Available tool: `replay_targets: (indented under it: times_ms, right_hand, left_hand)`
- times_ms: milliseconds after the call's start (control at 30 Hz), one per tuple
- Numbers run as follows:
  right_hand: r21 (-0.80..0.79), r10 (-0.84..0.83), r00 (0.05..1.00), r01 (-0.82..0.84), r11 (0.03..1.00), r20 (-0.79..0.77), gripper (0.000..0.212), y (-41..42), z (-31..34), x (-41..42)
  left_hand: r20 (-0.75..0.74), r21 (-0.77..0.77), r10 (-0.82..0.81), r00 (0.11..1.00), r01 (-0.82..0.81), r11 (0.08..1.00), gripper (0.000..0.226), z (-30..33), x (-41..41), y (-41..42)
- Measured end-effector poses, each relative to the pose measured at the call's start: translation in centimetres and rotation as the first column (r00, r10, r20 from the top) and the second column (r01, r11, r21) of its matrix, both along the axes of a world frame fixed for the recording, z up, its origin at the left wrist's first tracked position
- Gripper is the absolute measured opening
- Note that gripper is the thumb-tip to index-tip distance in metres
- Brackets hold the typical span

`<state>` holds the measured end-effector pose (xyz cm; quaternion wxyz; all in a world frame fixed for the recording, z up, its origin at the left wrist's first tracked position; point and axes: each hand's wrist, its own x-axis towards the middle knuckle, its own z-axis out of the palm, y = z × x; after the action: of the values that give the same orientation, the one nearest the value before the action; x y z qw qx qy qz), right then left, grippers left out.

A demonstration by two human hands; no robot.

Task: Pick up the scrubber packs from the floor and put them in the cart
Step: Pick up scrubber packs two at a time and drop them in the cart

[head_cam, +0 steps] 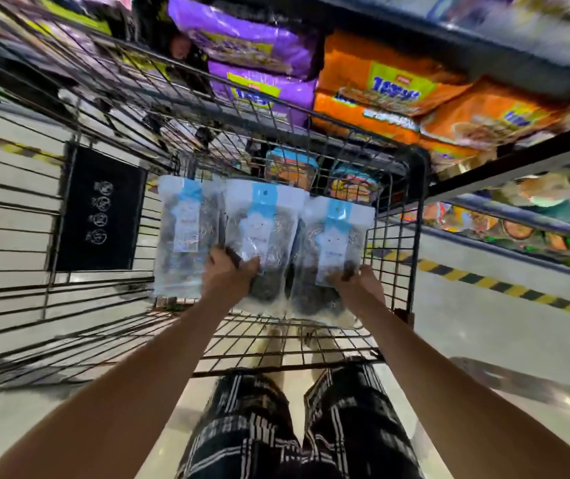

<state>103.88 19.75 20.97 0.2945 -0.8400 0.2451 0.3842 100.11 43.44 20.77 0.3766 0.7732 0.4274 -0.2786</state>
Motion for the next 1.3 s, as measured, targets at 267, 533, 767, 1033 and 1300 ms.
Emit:
replay_targets:
  times_ms: [267,533,767,1033,1300]
  right_hand:
    - [-0.109,0.301,0.943,-0.287,0.952,0.143,0.053,0.4,10.6,-1.7]
    - [-0.313,0.487,0.768,-0.382,0.870,0.416,0.061,-1.3,15.8,-4.4]
    - [-0.392,0.410,0.695,-0.196,0.899,0.590,0.043,-6.2,20.6,-9.2]
    - [-0.482,0.224,0.766,0.126,0.867,0.603,0.058,-15.3,24.1,-21.5]
    - [-0.515,-0.026,0.790,0.424,0.745,0.613,0.061,-21.9,25.7,-38.8]
  left_hand:
    - [-0.025,0.195,-0.498,0.867,0.493,0.848,0.065,9.2,-1.6,1.8]
    - [-0.035,0.494,-0.809,0.586,0.714,0.496,0.064,17.0,-2.0,0.1]
    - [0.102,0.586,-0.950,0.295,0.754,0.297,0.057,21.1,-2.2,-7.3]
    - [0.264,0.724,-0.956,-0.126,0.681,0.110,0.048,24.2,-6.0,-20.4]
    - [0.285,0.745,-0.837,-0.468,0.657,-0.114,0.051,24.8,-15.9,-32.9]
